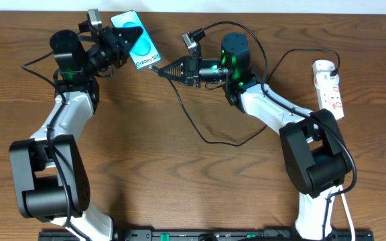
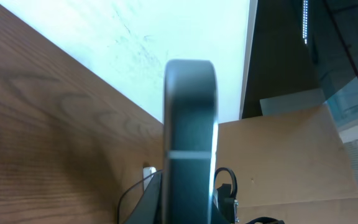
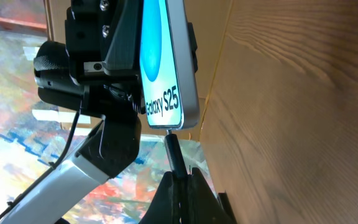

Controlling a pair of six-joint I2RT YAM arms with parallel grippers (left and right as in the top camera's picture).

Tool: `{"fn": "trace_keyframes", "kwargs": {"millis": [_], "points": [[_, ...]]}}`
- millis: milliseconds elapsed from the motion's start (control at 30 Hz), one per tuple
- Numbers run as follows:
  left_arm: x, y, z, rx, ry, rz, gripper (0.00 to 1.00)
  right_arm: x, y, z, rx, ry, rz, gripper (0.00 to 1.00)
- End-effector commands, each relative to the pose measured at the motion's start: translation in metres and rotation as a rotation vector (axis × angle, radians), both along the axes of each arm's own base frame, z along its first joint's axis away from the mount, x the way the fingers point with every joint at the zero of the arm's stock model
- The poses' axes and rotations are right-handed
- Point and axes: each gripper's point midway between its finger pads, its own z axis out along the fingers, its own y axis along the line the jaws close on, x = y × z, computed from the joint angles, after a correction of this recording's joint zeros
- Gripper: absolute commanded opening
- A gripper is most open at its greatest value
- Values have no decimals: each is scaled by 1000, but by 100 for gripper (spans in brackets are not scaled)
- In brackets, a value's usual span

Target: Plug charger to phone and switch on socket

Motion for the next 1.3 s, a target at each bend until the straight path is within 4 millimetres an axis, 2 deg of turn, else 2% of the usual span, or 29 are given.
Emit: {"fn": "trace_keyframes", "kwargs": {"millis": [0,667,1067,1267], "points": [[-10,-14,10,-26,2,-81,7,26,-7,6,-4,-3,-137,1],[0,-6,9,-30,11,-1,8,47,-9,8,7,56,-267,1],[1,-16,9,-28,11,1,7,43,3,8,7,58,-282,1],[2,-11,9,-28,11,11,7,42,2,8,7,56,-275,1]]}}
